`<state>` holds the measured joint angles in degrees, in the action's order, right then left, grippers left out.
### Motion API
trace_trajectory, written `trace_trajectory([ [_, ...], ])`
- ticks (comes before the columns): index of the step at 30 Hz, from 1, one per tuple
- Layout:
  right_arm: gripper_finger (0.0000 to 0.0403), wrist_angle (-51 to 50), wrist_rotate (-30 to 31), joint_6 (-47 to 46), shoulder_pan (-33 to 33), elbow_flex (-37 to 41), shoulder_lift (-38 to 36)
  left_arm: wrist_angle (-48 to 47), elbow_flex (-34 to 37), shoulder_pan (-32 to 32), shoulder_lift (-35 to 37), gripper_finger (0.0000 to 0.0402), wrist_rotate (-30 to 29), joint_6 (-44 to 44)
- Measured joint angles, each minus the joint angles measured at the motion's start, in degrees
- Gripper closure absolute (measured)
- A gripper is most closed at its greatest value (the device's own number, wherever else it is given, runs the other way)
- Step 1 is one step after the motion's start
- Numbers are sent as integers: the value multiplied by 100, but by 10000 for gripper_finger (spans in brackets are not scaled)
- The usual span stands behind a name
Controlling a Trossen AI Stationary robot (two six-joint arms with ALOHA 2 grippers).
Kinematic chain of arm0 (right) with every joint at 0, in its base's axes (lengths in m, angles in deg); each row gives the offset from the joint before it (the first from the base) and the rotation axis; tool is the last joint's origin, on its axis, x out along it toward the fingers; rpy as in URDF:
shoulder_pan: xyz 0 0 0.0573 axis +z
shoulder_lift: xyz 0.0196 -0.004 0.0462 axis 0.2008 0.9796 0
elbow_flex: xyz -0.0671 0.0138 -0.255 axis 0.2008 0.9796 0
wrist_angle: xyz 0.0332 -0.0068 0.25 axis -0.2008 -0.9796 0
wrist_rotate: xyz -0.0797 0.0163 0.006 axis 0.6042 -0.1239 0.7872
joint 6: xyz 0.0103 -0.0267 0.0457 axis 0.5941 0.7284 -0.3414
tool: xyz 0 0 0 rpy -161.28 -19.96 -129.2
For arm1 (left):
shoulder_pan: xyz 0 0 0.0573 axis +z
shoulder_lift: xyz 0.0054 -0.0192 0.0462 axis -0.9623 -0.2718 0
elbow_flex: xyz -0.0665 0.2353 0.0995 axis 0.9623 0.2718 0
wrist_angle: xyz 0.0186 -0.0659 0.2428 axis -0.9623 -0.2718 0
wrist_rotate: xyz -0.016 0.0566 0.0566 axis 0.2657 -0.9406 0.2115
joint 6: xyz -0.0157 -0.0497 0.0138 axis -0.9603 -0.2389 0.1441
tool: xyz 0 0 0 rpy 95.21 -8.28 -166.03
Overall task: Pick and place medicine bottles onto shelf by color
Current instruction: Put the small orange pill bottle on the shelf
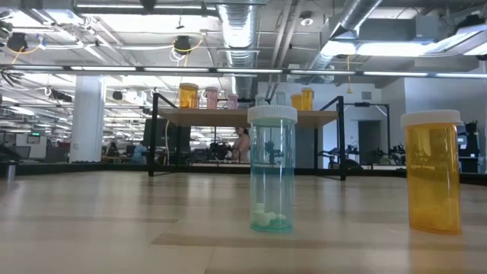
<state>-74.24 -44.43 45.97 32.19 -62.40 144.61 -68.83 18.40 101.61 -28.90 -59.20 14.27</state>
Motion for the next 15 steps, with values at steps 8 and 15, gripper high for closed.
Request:
trace_trajectory([
  [8, 127, -78, -4, -119, 4, 0, 0, 1561, 2069, -1426, 1538, 206, -976, -586],
  [15, 127, 76, -2, -118, 74, 9, 454, 2752, 3136, -2349, 1765, 206, -1470, -734],
])
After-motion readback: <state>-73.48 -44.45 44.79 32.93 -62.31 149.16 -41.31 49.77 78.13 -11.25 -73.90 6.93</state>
